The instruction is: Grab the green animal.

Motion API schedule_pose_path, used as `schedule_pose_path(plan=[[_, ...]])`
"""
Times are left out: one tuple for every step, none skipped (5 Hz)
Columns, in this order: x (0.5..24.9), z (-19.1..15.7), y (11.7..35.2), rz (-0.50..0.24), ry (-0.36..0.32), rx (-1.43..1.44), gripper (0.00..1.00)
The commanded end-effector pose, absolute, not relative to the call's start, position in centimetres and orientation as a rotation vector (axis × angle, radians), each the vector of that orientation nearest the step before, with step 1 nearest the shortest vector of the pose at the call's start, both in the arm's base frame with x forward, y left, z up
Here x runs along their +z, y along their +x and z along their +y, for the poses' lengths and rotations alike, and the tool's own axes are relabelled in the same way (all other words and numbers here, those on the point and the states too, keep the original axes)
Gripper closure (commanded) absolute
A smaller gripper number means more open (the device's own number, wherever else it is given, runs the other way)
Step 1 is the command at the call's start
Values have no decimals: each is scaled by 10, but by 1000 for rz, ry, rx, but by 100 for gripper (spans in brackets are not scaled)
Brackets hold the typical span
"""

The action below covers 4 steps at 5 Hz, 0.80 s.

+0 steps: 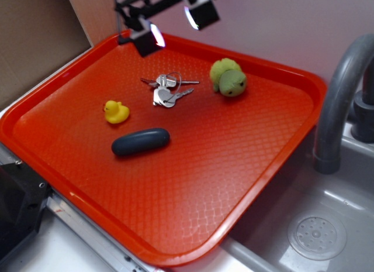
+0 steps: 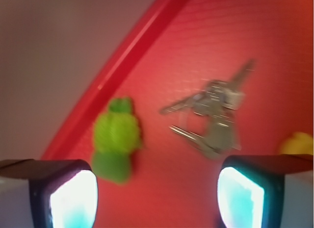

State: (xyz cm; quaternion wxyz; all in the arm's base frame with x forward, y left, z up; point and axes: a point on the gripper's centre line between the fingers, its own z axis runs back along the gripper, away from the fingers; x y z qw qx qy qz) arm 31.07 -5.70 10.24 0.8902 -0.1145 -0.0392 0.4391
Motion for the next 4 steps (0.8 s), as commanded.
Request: schedule_pose_path(plan=[[74,-75,341,-116,-179,861,0],[57,-87,343,-110,-148,825,0],[50,-100,346,-91,-166,788,0],[42,-107,353,-84,-154,728,0]])
